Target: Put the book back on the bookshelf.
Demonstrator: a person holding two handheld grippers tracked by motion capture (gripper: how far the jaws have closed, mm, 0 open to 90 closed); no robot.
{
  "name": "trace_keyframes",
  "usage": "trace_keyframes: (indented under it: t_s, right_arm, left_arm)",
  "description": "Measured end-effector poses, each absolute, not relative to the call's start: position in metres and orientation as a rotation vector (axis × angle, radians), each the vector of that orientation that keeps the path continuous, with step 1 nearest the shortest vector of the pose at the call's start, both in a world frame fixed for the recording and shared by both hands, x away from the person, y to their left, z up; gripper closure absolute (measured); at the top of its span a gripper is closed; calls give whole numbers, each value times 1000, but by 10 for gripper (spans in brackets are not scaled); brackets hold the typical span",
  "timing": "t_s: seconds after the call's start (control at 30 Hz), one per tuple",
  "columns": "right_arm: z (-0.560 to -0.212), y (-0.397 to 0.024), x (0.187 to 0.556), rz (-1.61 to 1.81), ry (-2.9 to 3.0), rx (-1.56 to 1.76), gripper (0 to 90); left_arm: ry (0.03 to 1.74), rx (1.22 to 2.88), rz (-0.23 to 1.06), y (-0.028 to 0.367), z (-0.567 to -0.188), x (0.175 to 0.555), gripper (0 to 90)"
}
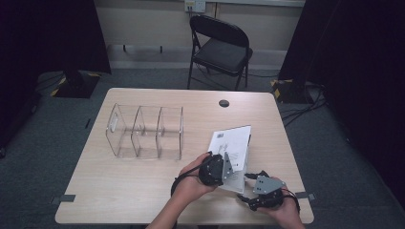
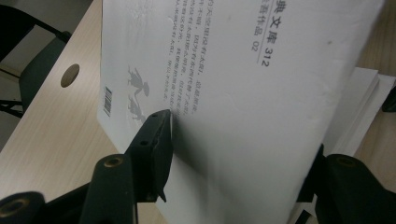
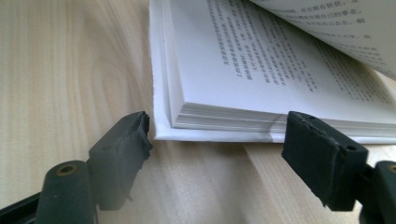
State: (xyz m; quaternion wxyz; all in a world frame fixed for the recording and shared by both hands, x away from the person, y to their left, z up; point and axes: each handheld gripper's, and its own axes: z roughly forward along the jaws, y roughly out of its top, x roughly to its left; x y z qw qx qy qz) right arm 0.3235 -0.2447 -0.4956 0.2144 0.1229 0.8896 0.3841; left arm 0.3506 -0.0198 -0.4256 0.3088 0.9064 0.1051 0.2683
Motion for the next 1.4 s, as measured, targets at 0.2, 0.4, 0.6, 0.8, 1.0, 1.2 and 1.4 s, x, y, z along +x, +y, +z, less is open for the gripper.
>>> trace_keyframes:
  t_s: [0.2,0.4,0.6,0.8,1.0,1.2,1.4]
  right_arm:
    - [-497,-245,329,1058,2431,350,200]
    - [-497,-242,329,1030,2400,331,185]
    - [-498,-245,330,1030,2391,349,189]
    - [-498,-249,332,1026,2381,373,192]
    - [-498,-248,335,1018,2372,366,225]
    - [-498,-246,336,1000,2352,352,238]
    - [-498,-244,338,973,2332,330,246]
  left_arm:
    - [299,2408,699,-24,-420,350,442]
    - [309,2420,687,-27,-416,350,448]
    - [298,2435,684,-28,-411,350,452]
    - [299,2442,673,-29,-409,350,453]
    - [297,2446,671,-30,-410,349,452]
    - [298,2454,662,-31,-407,350,452]
    - [297,2465,665,-33,-406,349,451]
